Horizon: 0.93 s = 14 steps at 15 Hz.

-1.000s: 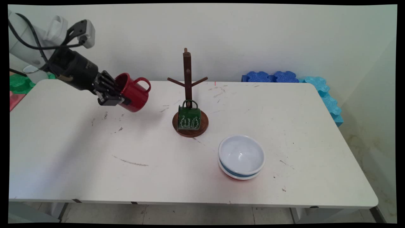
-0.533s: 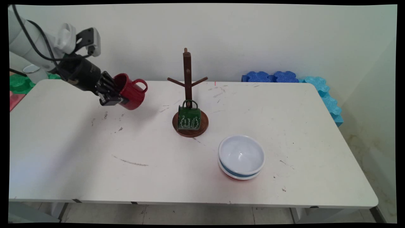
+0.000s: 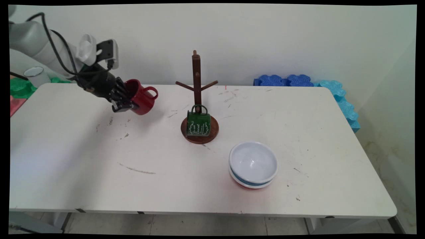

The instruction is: Place the picked object on the table

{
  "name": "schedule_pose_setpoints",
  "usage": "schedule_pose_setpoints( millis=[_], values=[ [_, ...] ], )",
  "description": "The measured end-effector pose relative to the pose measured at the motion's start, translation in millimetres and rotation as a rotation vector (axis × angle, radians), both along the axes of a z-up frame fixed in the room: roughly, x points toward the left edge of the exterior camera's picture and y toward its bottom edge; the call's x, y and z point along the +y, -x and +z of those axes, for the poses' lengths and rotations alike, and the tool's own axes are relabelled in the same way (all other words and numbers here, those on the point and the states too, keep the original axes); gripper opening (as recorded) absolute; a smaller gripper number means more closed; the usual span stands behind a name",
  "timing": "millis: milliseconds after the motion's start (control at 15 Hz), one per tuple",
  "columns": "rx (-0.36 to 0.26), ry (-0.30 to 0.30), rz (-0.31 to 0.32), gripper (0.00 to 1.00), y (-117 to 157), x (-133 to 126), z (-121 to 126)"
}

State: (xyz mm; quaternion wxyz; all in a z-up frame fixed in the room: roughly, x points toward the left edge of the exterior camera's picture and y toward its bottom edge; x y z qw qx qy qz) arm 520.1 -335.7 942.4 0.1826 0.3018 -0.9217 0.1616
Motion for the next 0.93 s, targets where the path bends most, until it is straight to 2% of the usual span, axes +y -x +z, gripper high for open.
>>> schedule_pose_setpoints(
  millis=[333, 933],
  values=[
    [-0.052, 0.001, -0.070, 0.00, 6, -27, -22],
    [-0.091, -0.011, -0.139, 0.00, 16, -67, -45]
  ],
)
